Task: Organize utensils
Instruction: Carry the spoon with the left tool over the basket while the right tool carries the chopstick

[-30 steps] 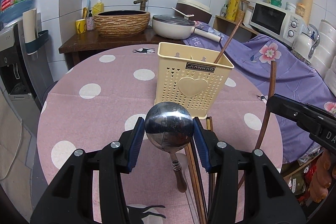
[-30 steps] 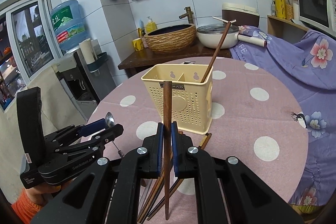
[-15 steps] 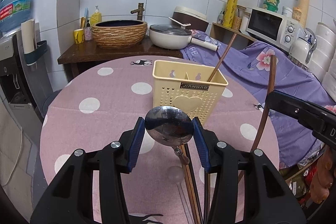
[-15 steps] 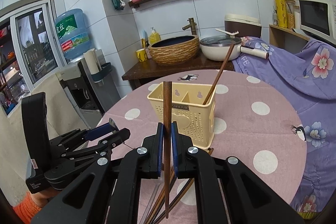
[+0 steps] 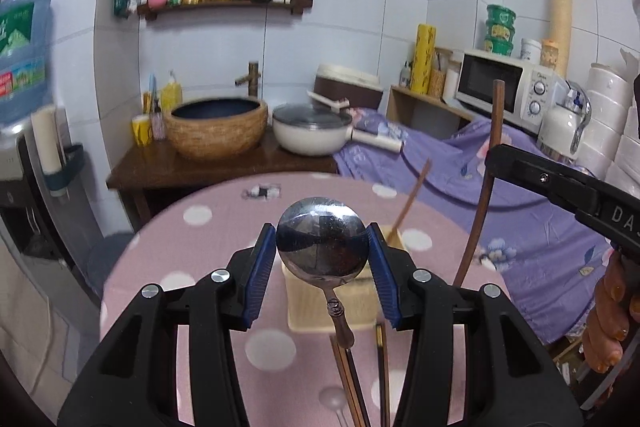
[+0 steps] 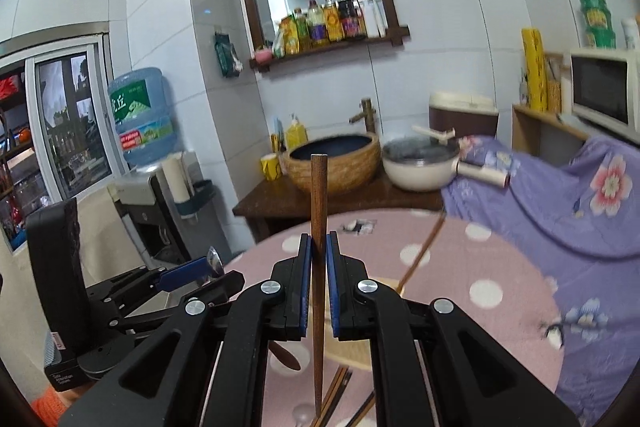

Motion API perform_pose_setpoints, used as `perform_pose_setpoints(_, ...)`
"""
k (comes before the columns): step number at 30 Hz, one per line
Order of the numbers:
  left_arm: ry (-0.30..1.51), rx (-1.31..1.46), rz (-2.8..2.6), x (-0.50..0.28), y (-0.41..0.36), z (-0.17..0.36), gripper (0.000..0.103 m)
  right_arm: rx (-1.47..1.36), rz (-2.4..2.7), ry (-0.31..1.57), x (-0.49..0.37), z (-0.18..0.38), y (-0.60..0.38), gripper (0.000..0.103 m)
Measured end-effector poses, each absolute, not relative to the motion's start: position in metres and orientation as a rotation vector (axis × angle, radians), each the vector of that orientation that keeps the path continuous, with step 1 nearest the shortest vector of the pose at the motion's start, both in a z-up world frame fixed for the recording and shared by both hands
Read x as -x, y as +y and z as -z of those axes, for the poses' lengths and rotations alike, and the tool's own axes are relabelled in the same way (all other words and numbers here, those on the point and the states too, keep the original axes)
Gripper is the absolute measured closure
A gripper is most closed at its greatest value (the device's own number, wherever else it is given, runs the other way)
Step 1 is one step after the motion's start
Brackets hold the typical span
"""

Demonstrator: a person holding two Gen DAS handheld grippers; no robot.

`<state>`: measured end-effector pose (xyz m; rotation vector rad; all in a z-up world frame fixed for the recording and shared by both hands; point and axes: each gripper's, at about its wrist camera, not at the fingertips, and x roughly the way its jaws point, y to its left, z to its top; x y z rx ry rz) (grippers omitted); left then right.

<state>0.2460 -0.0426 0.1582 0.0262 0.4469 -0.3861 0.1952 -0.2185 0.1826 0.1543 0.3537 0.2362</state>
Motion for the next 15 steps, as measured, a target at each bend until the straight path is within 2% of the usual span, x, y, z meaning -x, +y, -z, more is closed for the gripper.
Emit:
perform_pose_setpoints(7, 0.405, -0.033, 0.348, -0.29, -0.055, -0.202, 0.056, -0.131, -0.168, 0.245, -0.229, -0.22, -0.218, 0.095)
perform_pose_setpoints(15, 0.47, -0.033, 0.3, -0.333, -0.067, -0.173, 0.056, -0.088, -0.089, 0.227, -0.262, -0.191, -0.216, 0.095)
